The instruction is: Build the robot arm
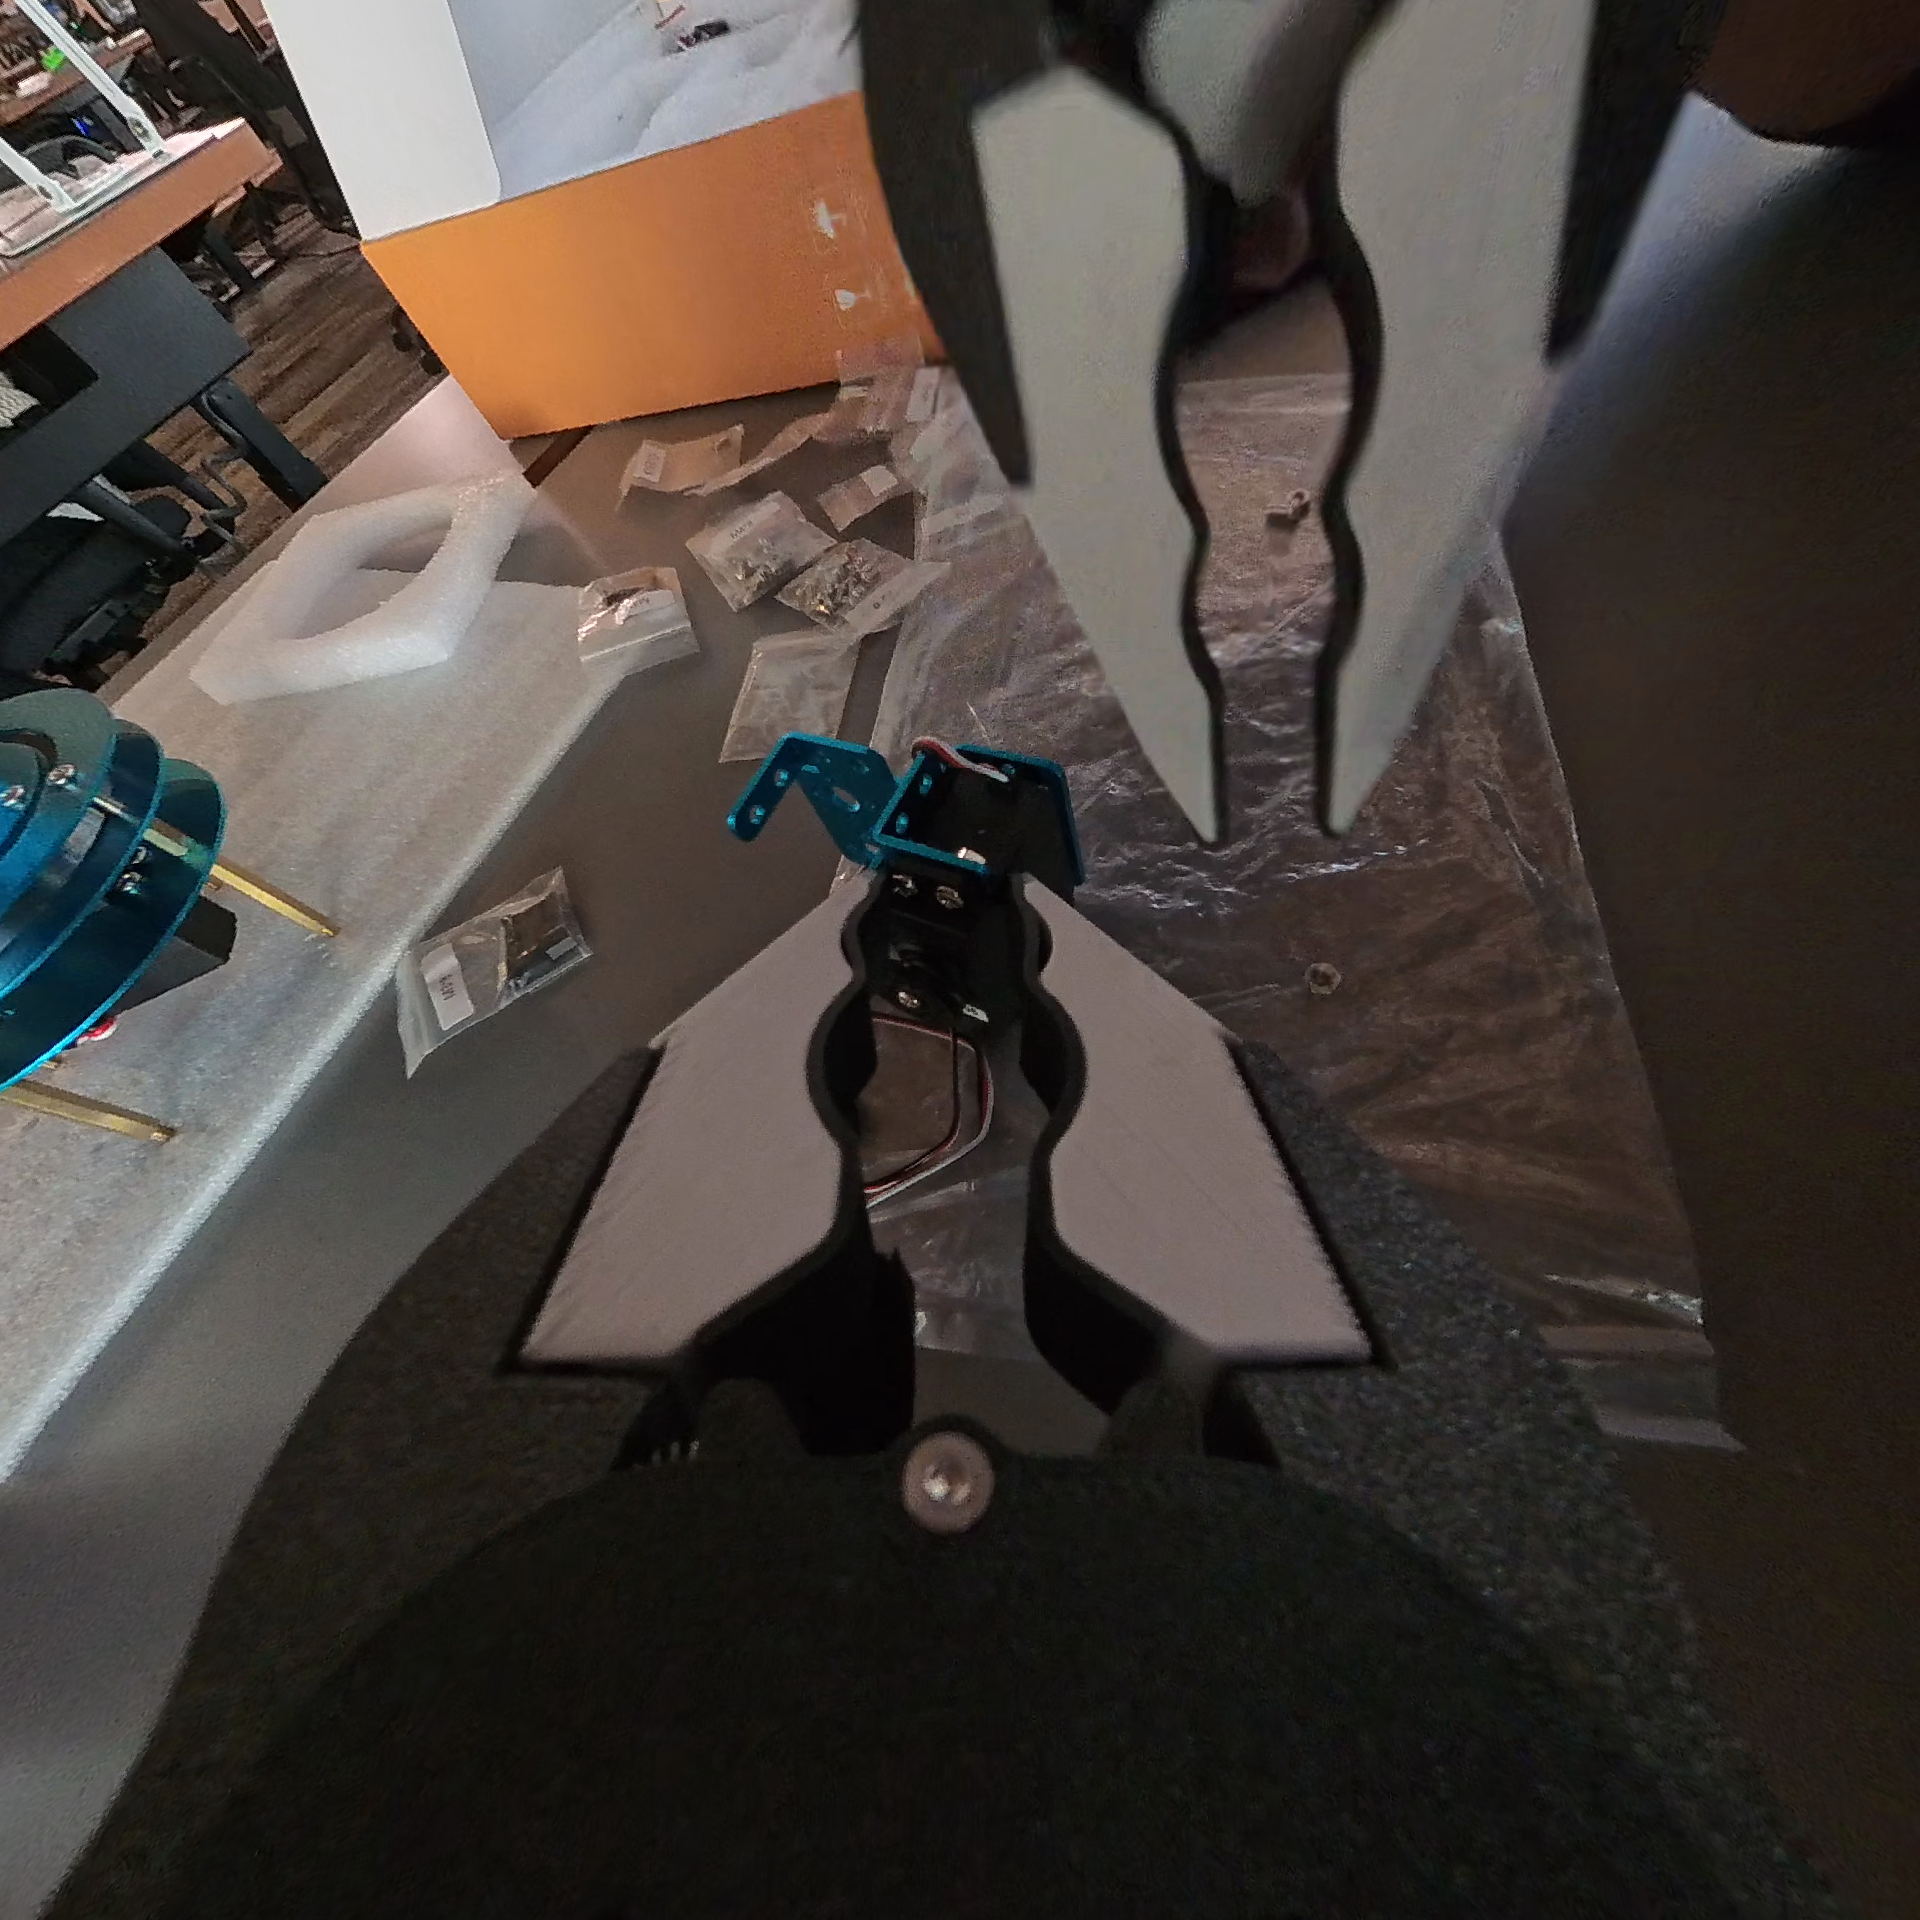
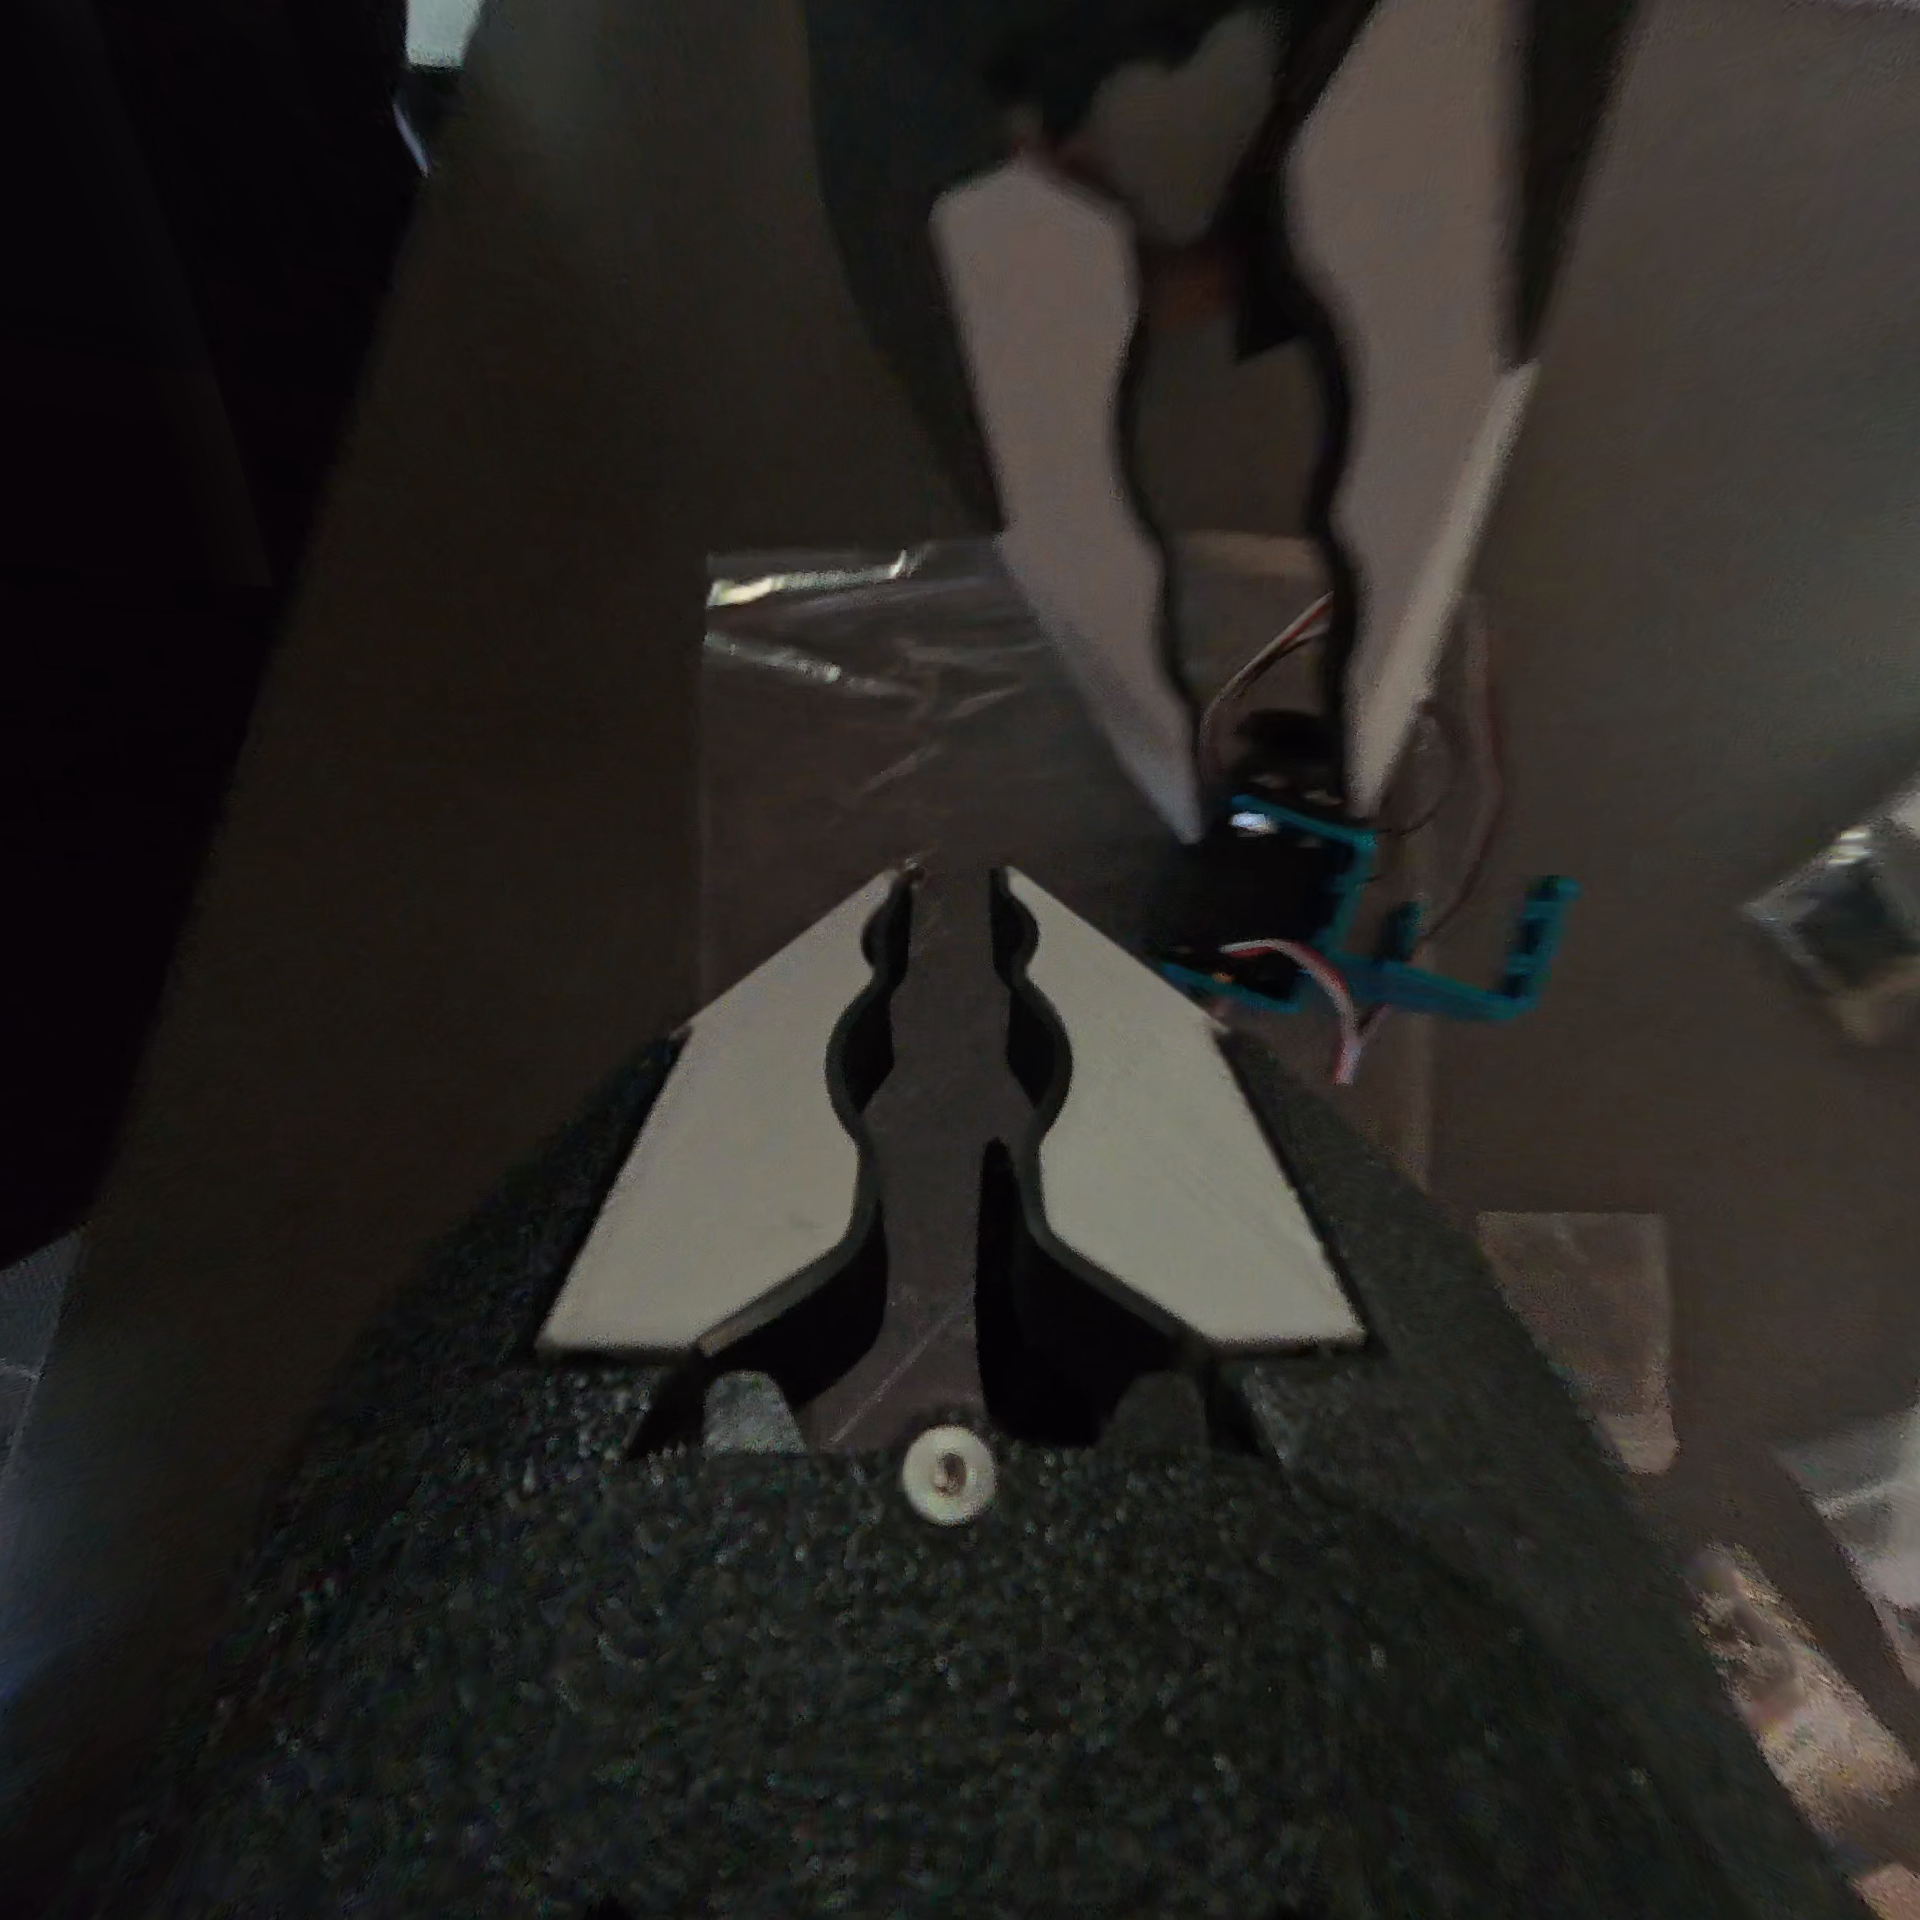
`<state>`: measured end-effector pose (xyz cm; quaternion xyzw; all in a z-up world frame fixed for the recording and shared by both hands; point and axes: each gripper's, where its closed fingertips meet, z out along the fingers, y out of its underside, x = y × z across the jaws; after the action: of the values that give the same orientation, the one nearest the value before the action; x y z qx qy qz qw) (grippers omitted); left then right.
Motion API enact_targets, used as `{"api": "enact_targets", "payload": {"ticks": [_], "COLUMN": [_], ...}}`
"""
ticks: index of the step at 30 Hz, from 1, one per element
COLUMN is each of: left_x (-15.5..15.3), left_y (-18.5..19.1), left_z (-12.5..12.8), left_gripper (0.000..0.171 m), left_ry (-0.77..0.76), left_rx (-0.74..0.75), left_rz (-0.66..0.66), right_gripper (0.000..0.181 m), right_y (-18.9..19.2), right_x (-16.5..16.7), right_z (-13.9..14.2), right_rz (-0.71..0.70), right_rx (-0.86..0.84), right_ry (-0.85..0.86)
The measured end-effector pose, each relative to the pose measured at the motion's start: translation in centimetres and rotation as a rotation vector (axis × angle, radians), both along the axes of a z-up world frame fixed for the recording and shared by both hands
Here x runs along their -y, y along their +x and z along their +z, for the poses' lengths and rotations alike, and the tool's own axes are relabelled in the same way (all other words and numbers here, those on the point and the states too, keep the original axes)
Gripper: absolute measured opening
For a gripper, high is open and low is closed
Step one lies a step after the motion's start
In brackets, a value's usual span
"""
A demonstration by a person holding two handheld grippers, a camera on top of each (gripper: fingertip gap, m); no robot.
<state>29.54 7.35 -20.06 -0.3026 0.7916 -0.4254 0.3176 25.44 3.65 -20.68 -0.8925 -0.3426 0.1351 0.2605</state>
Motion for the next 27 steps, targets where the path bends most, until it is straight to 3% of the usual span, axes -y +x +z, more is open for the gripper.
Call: {"api": "enact_targets", "payload": {"ticks": [5, 8, 17, 20, 25, 27], "left_x": [0.0, 0.0, 0.0, 0.0, 0.0, 0.0], "left_y": [0.0, 0.0, 0.0, 0.0, 0.0, 0.0], "left_z": [0.0, 0.0, 0.0, 0.0, 0.0, 0.0], "left_gripper": [0.021, 0.021, 0.021, 0.021, 0.021, 0.021], "left_ry": [-0.002, -0.002, 0.001, -0.002, -0.007, -0.006], "left_rx": [-0.001, 0.0, 0.003, 0.0, -0.003, -0.003], "left_rz": [-0.001, -0.001, 0.001, 0.0, -0.002, -0.003], "right_gripper": [0.012, 0.012, 0.006, 0.006, 0.006, 0.006], "right_y": [-1.6, -1.2, -1.2, -0.5, 3.3, 4.4], "right_x": [0.5, 0.3, 0.1, -0.3, -3.3, -4.2], "right_z": [-2.6, -3.6, -4.1, -2.5, 3.6, 4.0], "right_rz": [0.041, 0.045, 0.06, 0.037, -0.106, -0.146], "right_rx": [-0.032, 0.038, 0.127, 0.103, 0.087, 0.088], "right_ry": [-0.068, -0.091, -0.064, -0.01, 0.28, 0.33]}}
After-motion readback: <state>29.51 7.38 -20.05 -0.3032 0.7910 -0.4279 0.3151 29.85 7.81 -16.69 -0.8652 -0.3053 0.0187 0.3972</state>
